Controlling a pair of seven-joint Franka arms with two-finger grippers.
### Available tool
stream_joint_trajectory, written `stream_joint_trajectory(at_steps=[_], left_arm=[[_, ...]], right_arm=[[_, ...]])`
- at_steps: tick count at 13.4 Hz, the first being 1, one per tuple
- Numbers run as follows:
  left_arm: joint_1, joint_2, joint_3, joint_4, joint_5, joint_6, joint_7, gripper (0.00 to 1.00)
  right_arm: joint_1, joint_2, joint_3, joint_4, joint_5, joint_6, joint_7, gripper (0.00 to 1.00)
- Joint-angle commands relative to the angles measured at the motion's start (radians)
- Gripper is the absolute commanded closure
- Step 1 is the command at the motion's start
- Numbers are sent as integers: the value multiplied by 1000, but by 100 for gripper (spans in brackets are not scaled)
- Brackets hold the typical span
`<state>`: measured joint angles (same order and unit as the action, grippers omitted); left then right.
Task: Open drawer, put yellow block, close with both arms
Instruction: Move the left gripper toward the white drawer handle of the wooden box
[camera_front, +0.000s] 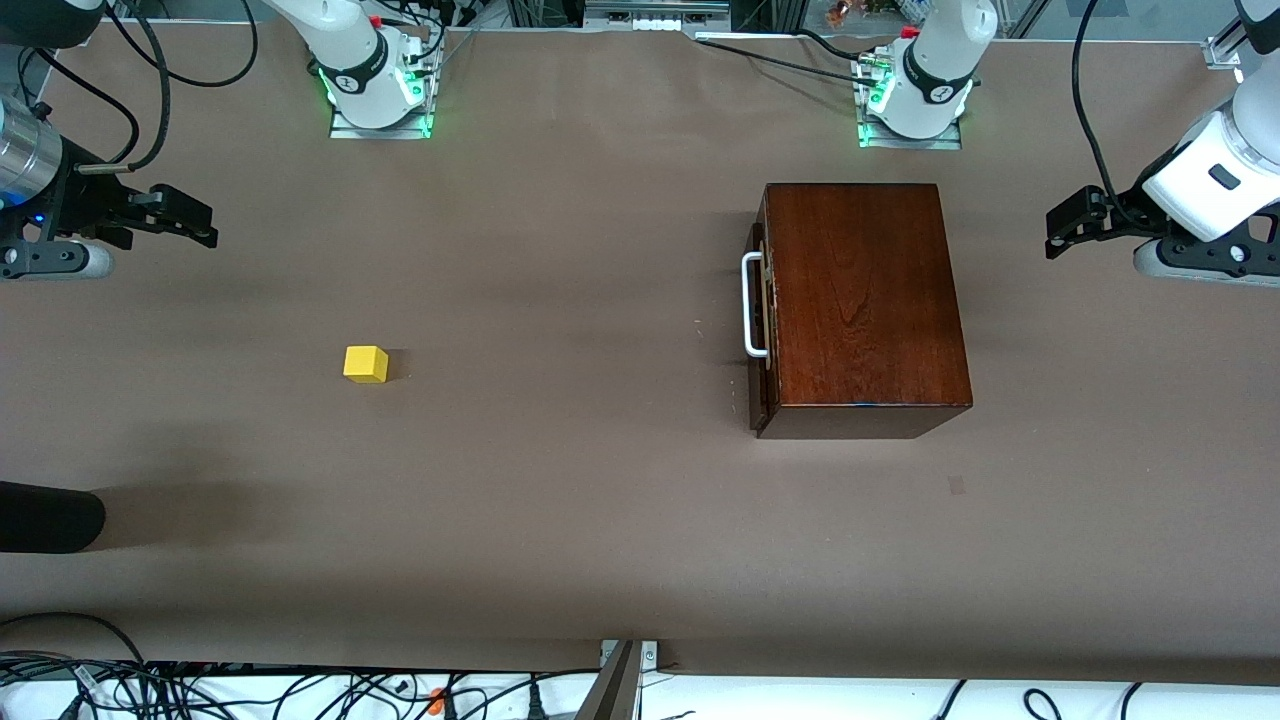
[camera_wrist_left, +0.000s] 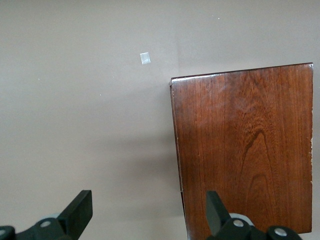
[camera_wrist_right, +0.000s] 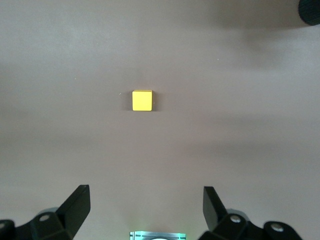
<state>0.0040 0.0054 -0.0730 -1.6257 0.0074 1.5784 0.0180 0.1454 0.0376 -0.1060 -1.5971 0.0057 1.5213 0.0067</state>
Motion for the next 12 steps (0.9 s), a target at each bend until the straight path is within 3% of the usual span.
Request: stream_joint_trajectory(at_steps=[1, 8, 10, 12], left_arm=[[5, 16, -5, 24, 20, -15, -4, 0], [-13, 24, -11, 26, 16, -43, 0, 0], [-35, 51, -53, 29, -4, -46, -3, 0], [-48, 88, -141, 32, -7, -35, -47, 0]], right_arm=[[-12, 10, 6, 25, 4, -21, -4, 0], [-12, 10, 6, 25, 4, -21, -4, 0], [-12, 10, 6, 25, 4, -21, -4, 0], [-12, 10, 6, 25, 4, -21, -4, 0]])
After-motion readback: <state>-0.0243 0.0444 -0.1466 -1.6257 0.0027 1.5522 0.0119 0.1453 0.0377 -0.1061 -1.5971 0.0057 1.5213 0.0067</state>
